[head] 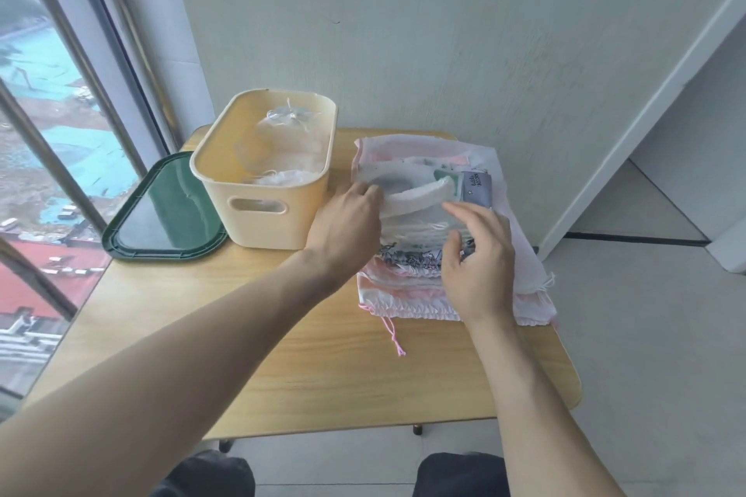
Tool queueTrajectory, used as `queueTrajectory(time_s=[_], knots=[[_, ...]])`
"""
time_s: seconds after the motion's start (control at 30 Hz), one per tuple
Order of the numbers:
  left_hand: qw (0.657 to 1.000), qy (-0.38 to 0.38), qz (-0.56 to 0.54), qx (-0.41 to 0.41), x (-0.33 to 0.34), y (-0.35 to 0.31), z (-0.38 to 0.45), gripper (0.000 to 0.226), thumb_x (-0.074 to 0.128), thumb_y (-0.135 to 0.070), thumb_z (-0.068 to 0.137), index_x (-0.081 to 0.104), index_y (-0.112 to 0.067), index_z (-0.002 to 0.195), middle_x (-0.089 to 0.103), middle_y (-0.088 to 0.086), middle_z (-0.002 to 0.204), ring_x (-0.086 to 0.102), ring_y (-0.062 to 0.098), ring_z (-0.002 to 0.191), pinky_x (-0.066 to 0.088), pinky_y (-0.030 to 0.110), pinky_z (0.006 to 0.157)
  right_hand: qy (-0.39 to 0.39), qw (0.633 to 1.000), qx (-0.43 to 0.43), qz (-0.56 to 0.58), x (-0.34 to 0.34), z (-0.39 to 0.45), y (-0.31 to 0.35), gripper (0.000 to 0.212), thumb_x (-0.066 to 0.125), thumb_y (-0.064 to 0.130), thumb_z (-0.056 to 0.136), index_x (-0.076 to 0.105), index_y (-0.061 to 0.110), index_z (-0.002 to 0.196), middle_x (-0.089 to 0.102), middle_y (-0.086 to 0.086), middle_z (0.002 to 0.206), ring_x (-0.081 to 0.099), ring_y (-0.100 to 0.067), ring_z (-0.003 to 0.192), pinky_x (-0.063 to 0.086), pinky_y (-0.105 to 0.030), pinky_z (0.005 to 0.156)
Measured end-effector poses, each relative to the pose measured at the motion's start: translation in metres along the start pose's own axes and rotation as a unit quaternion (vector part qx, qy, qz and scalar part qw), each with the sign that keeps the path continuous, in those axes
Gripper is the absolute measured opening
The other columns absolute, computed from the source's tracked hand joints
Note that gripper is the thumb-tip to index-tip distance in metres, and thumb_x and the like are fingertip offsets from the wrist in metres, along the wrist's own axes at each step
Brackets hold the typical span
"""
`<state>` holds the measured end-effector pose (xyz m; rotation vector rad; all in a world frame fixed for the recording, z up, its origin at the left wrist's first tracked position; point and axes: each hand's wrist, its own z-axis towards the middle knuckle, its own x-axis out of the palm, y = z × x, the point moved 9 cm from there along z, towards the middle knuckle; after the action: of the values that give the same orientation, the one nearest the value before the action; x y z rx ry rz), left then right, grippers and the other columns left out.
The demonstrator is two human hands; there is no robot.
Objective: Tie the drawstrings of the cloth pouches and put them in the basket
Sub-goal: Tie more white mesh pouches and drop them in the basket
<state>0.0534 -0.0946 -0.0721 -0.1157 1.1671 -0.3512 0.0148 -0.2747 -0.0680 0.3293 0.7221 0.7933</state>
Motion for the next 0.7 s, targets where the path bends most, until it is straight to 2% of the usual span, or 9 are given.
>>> queueTrajectory(time_s=[0.1,0.2,0.23,0.3,0.4,0.47,0.53,0.6,0.7], knots=[[0.994,-0.077,-0.061,0.054,-0.022,-0.009,-0.013,0.012,0.061,-0.006,0.090,0.063,-0.008,0.102,0.067,0.008,0.097,0.058,0.031,0.093,0.052,0.045,0.073,-0.009,1.000,-0.003,0.008,-0.006,0.002,0.009,0.048,0.063,-0.008,0.087,0.063,0.008,0.133,0.054,-0.008,0.137,0.049,-0.024,0.130,0.035,-0.018,0.110],[0.982,-0.153,-0.082,0.070,-0.047,-0.008,-0.038,0.029,0.073,-0.010,0.086,0.061,-0.012,0.113,0.072,0.003,0.093,0.066,0.026,0.084,0.053,0.036,0.064,0.039,0.998,-0.008,0.042,-0.001,0.000,0.017,0.064,0.064,-0.009,0.086,0.053,0.012,0.145,0.039,-0.006,0.149,0.039,-0.018,0.141,0.031,-0.016,0.113],[0.979,-0.176,-0.088,0.048,-0.053,0.000,-0.048,0.033,0.074,-0.013,0.086,0.058,-0.014,0.115,0.073,0.000,0.092,0.067,0.024,0.078,0.052,0.034,0.058,0.059,0.997,-0.016,0.051,0.001,-0.002,0.019,0.063,0.065,-0.009,0.087,0.053,0.012,0.144,0.043,-0.007,0.147,0.042,-0.013,0.138,0.033,-0.014,0.111],[0.976,-0.194,-0.102,-0.003,-0.055,0.020,-0.068,0.031,0.076,-0.018,0.086,0.058,-0.017,0.112,0.074,-0.003,0.087,0.067,0.023,0.068,0.052,0.034,0.051,0.084,0.995,-0.036,0.050,0.005,-0.005,0.023,0.048,0.069,-0.005,0.088,0.065,0.012,0.132,0.058,-0.005,0.128,0.054,-0.010,0.123,0.043,-0.017,0.103],[0.974,-0.183,-0.131,-0.024,-0.048,0.040,-0.089,0.017,0.082,-0.017,0.081,0.073,-0.014,0.095,0.072,-0.001,0.071,0.064,0.023,0.055,0.052,0.037,0.048,0.082,0.995,-0.043,0.030,0.006,-0.010,0.025,0.013,0.075,0.003,0.085,0.072,0.010,0.096,0.063,-0.003,0.107,0.061,-0.014,0.103,0.048,-0.021,0.093],[0.975,-0.155,-0.159,-0.010,-0.046,0.042,-0.092,0.015,0.082,-0.017,0.081,0.078,-0.014,0.096,0.074,-0.002,0.075,0.063,0.017,0.050,0.053,0.033,0.050,0.100,0.994,-0.037,0.028,0.010,-0.012,0.027,0.012,0.076,0.004,0.083,0.066,0.010,0.084,0.065,-0.003,0.107,0.061,-0.017,0.104,0.046,-0.021,0.094],[0.975,-0.131,-0.179,0.005,-0.048,0.042,-0.093,0.018,0.080,-0.017,0.082,0.079,-0.013,0.099,0.076,-0.004,0.087,0.060,0.009,0.046,0.051,0.027,0.053,0.135,0.990,-0.038,0.027,0.018,-0.015,0.028,0.015,0.077,0.004,0.082,0.064,0.012,0.080,0.069,0.001,0.097,0.064,-0.018,0.096,0.051,-0.034,0.090],[0.973,-0.119,-0.200,-0.001,-0.051,0.045,-0.093,0.019,0.081,-0.018,0.081,0.078,-0.011,0.098,0.075,-0.006,0.093,0.059,0.005,0.044,0.048,0.020,0.052,0.156,0.987,-0.043,0.022,0.021,-0.017,0.028,0.015,0.078,0.005,0.081,0.066,0.014,0.079,0.068,0.008,0.081,0.064,-0.014,0.080,0.052,-0.044,0.079],[0.970,-0.105,-0.216,-0.041,-0.053,0.056,-0.092,0.015,0.083,-0.022,0.078,0.077,-0.011,0.086,0.069,-0.010,0.078,0.059,0.009,0.044,0.046,0.022,0.049,0.156,0.988,0.006,0.013,0.022,-0.017,0.018,0.017,0.082,0.010,0.080,0.066,0.016,0.084,0.066,0.010,0.079,0.063,-0.012,0.077,0.052,-0.045,0.081]])
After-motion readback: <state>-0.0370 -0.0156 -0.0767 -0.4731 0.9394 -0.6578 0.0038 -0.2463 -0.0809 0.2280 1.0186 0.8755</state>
